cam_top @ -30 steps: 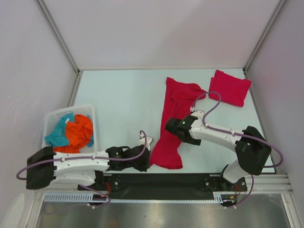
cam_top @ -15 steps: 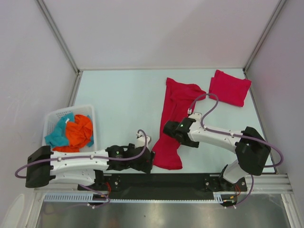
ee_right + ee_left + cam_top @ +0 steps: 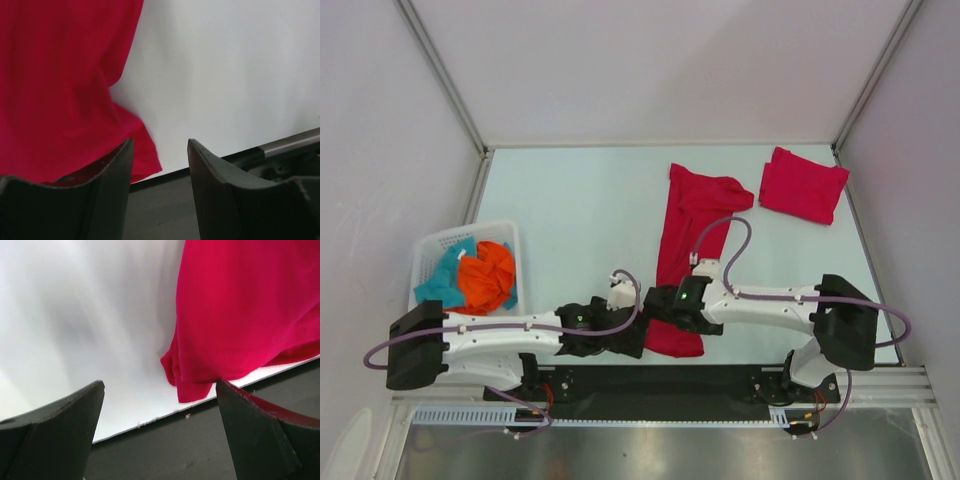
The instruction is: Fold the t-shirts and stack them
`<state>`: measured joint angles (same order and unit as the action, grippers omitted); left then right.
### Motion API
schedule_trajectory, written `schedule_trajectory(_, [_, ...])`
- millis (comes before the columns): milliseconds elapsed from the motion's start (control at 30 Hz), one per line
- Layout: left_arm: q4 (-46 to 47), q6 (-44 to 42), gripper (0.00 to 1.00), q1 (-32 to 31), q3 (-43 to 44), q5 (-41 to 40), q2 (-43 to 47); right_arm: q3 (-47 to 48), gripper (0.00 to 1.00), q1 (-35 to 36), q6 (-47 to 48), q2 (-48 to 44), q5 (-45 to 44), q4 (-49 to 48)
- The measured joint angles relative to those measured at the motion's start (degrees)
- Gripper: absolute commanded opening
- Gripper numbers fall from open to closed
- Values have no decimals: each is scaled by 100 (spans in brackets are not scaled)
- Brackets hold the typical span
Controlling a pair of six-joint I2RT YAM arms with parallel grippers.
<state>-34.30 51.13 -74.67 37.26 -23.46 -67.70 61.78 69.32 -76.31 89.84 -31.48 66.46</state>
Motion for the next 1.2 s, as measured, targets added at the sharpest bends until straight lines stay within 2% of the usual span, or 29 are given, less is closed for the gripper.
schedule_trajectory(233, [162, 50, 99, -2, -111, -79, -33, 98, 53, 271, -302, 435, 315, -28])
schedule_trajectory(433, [177, 136, 99, -31, -262, -90, -4, -129, 52, 341, -579, 387, 509, -236])
schedule_trajectory(667, [411, 391, 95, 101, -658, -153, 22, -518, 51, 870, -841, 291, 723, -295])
schedule_trajectory(833, [485, 411, 96, 118, -678, -225, -98, -651, 51, 881, -938, 245, 737, -308])
schedule_trajectory(1200, [702, 389, 96, 293, -627, -284, -293, -839, 41, 881, -1075, -33, 695, -367])
